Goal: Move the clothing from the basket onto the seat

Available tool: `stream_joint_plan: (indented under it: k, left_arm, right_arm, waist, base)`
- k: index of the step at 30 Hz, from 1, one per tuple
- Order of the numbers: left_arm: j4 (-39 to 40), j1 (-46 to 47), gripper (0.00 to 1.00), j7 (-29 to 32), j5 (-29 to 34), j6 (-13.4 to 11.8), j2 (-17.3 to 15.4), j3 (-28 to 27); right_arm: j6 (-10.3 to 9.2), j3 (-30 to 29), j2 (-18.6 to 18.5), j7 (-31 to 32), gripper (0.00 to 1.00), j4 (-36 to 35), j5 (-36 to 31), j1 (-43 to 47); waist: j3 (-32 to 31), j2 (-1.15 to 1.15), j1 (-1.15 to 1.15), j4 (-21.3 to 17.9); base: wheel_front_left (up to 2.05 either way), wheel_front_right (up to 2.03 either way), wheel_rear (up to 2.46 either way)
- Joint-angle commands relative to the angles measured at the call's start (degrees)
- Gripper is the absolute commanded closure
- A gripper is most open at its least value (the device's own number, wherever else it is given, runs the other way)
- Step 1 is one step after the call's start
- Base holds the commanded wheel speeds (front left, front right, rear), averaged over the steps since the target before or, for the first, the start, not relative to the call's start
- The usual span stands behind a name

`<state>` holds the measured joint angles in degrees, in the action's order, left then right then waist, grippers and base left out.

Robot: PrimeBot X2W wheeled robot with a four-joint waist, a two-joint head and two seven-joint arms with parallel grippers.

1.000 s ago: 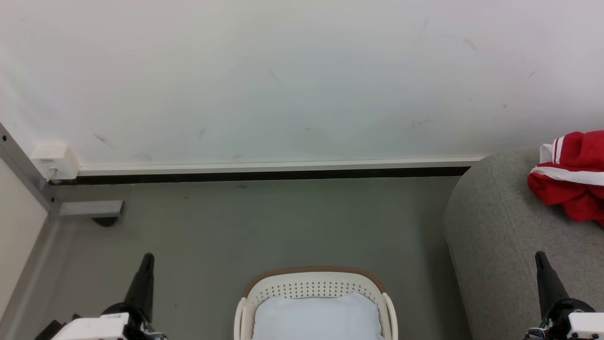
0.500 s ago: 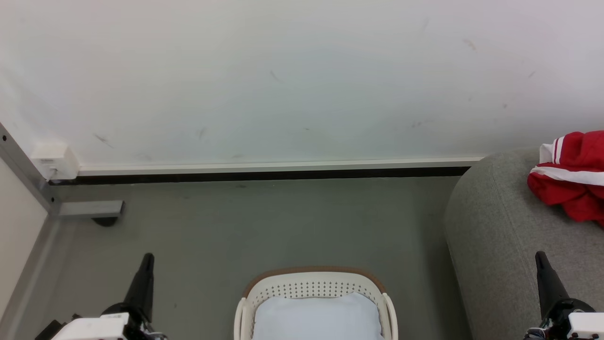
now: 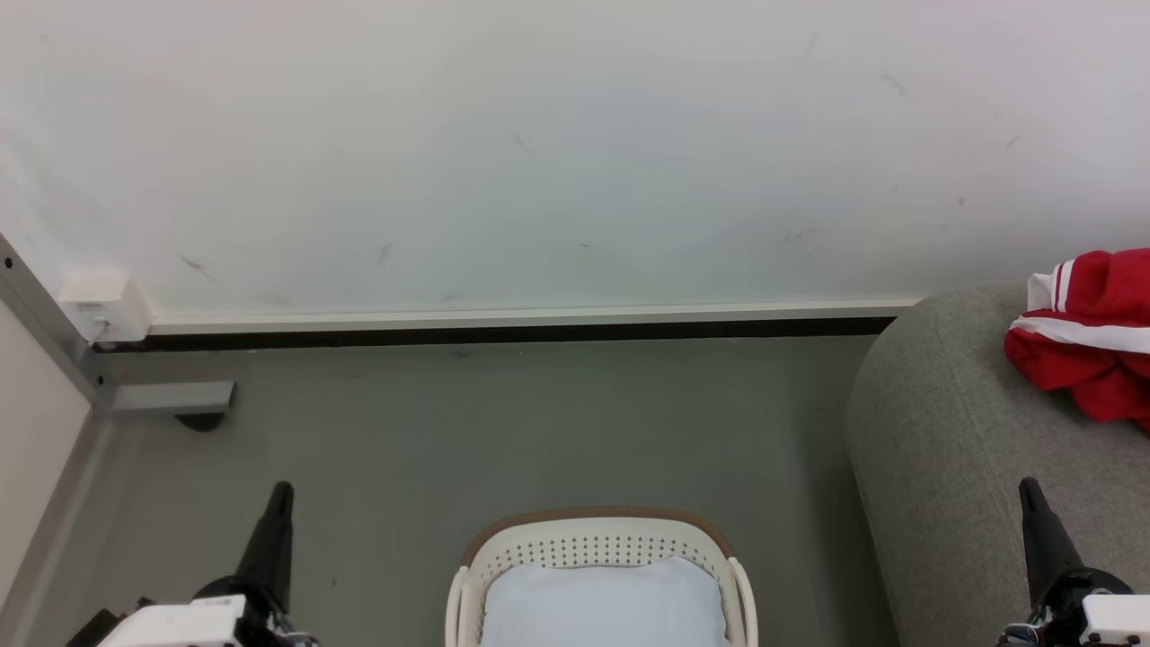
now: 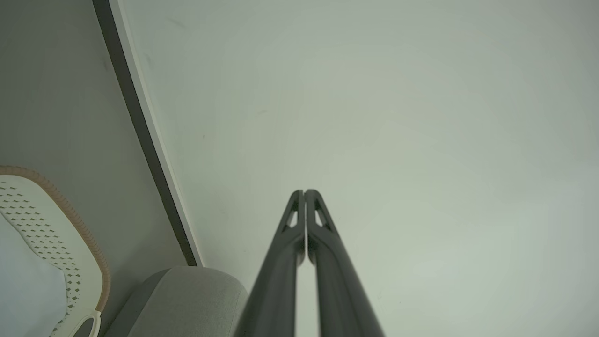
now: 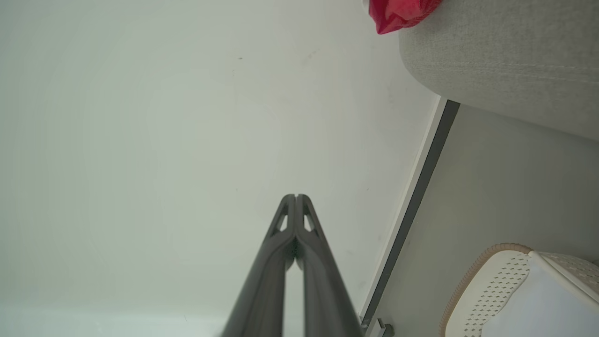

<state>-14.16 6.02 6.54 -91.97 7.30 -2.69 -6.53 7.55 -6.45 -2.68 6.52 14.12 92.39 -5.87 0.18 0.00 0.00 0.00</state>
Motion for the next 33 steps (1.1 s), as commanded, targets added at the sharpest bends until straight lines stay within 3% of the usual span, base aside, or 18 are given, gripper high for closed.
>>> stream_joint_plan:
  k: [1,33]
  left_arm:
    - [0.19,0.5,1.0,0.21,-0.8,0.36,-0.35,-0.14]
    - [0.19,0.5,1.0,0.2,-0.81,0.36,-0.35,-0.13]
  right_arm:
    - [-0.12,-0.25,-0.38,0.23,1.0,-0.32,0.06,-0.68]
    - [-0.12,-0.24,-0.37,0.23,1.0,-0.31,0.06,-0.68]
  waist:
    - [0.0,0.0,0.0,0.0]
    - [0.0,0.0,0.0,0.0]
  base:
    - [0.0,0.0,0.0]
    - [0.0,0.0,0.0]
